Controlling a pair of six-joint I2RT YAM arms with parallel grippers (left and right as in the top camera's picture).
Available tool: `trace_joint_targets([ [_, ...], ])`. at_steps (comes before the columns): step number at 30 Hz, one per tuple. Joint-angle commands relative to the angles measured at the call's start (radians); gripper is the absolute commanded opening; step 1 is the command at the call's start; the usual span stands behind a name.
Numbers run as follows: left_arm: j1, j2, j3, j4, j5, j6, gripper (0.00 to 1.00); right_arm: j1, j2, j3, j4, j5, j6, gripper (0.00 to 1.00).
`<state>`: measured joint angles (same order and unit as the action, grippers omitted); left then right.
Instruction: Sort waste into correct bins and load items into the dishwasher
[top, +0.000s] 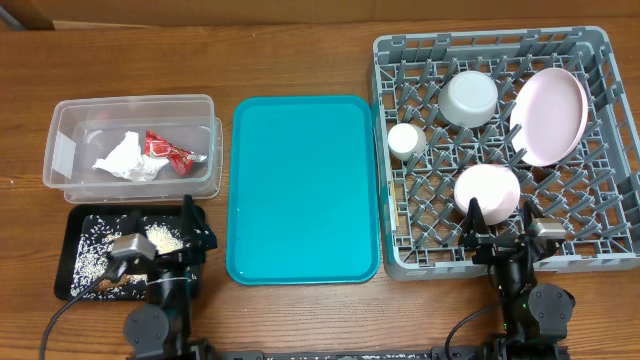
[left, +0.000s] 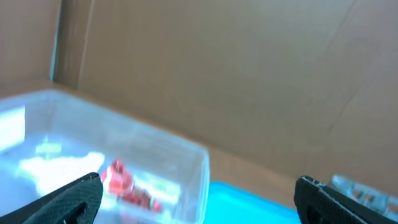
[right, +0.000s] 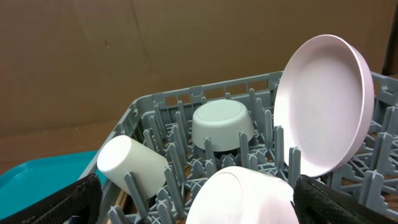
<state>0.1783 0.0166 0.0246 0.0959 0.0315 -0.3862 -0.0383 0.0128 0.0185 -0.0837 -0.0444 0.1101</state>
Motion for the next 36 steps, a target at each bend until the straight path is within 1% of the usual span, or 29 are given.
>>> trace_joint_targets([
  [1, -0.016, -0.013, -0.02, -0.028, -0.028, 0.005, 1.0, 0.005, -0.01, -0.01, 0.003, 0.006, 0.006, 1.0],
  [5, -0.025, -0.013, -0.02, -0.15, -0.043, 0.005, 1.0, 0.005, -0.01, -0.01, 0.003, 0.006, 0.006, 1.0],
  [6, -0.025, -0.013, -0.019, -0.18, -0.042, 0.021, 1.0, 0.005, -0.01, -0.01, 0.003, 0.006, 0.006, 1.0],
  [8, -0.026, -0.013, -0.02, -0.174, -0.042, 0.203, 1.0, 0.006, -0.01, -0.01, 0.003, 0.006, 0.006, 1.0],
  [10, -0.029, -0.013, -0.02, -0.174, -0.042, 0.353, 1.0, 0.006, -0.01, -0.01, 0.003, 0.006, 0.006, 1.0],
  [11, -0.029, -0.013, -0.02, -0.174, -0.042, 0.406, 1.0, 0.005, -0.01, -0.01, 0.003, 0.006, 0.006, 1.0],
  [12, -0.03, -0.013, -0.02, -0.174, -0.042, 0.43, 1.0, 0.005, -0.01, -0.01, 0.003, 0.006, 0.006, 1.0],
  [17, -0.04, -0.013, -0.019, -0.174, -0.032, 0.401, 1.0, 0.005, -0.01, -0.01, 0.003, 0.006, 0.006, 1.0],
  [25, -0.09, -0.013, -0.019, -0.174, -0.032, 0.401, 1.0, 0.005, -0.01, -0.01, 0.003, 0.006, 0.006, 1.0],
  [36, -0.092, -0.012, -0.019, -0.174, -0.032, 0.401, 1.0, 0.005, -0.01, -0.01, 0.003, 0.006, 0.006, 1.0],
])
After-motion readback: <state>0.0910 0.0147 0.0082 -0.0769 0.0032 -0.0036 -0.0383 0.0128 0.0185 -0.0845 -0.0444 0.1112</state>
